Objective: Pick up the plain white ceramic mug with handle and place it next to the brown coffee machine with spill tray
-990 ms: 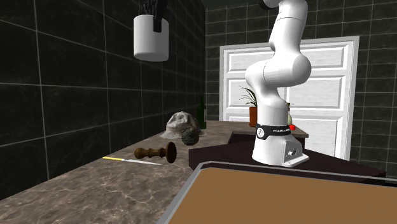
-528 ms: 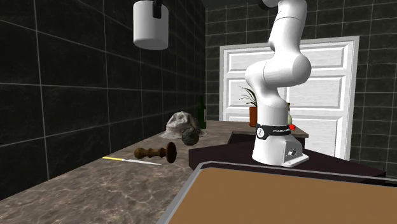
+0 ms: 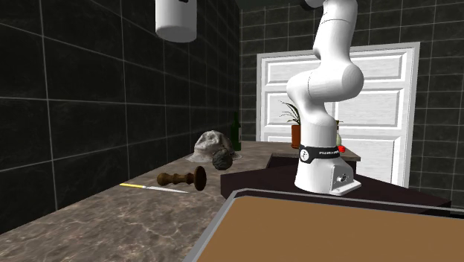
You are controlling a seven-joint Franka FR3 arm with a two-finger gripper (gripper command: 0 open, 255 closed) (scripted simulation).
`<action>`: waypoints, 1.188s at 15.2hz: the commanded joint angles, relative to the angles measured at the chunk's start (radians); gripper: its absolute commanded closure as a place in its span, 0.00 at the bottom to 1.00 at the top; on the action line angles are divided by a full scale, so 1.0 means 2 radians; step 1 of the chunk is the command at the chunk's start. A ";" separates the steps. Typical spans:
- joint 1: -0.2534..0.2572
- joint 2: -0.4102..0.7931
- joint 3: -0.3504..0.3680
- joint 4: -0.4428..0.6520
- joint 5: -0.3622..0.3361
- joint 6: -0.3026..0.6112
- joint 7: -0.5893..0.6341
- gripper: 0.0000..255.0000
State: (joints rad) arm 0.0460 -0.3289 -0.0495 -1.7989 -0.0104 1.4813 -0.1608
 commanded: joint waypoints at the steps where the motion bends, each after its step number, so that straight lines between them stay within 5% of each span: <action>1: 0.004 -0.005 0.008 0.001 0.002 -0.007 0.011 1.00; 18: 0.067 -0.055 0.156 -0.033 0.061 -0.015 0.218 1.00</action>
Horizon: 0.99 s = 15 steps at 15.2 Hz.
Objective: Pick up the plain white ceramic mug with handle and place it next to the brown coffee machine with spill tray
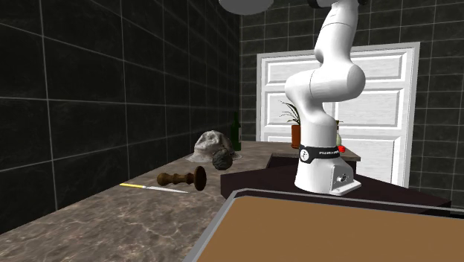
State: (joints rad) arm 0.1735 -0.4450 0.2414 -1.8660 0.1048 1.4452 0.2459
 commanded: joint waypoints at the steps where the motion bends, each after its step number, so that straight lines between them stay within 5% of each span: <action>1: 0.007 0.005 0.020 0.003 0.007 0.003 0.028 1.00; 13: 0.041 0.073 0.145 0.081 0.021 0.006 0.191 1.00; 15: 0.042 0.067 0.144 0.062 0.023 0.020 0.188 1.00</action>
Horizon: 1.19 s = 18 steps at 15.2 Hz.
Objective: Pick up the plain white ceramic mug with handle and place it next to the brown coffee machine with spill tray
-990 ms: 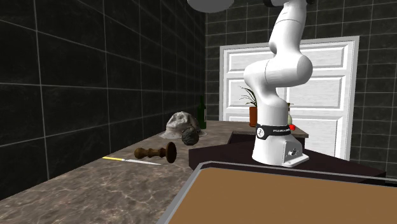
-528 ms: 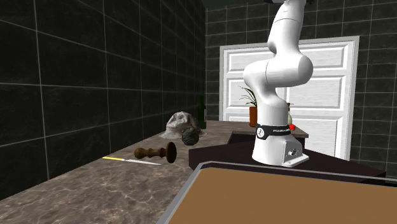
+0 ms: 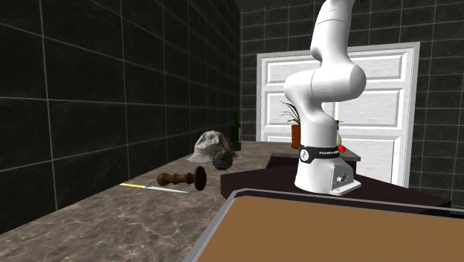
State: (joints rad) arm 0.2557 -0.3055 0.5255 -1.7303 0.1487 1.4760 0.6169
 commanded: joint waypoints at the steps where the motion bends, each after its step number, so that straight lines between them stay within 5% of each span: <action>1: 0.002 -0.005 0.002 -0.016 0.003 0.012 0.002 1.00; 18: 0.010 -0.032 0.006 -0.153 0.018 0.125 -0.010 1.00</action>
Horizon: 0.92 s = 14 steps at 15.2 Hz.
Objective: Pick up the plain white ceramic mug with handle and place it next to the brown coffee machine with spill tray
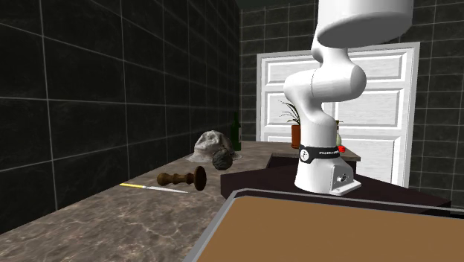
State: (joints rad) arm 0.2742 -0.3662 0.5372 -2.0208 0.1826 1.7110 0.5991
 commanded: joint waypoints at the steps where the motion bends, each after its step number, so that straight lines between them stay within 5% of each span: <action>1: 0.001 -0.002 0.001 -0.015 0.002 0.014 -0.001 1.00; 14: 0.005 0.003 0.013 -0.098 0.007 0.101 -0.003 1.00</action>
State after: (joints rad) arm 0.2835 -0.3644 0.5606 -2.2072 0.1976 1.8992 0.5927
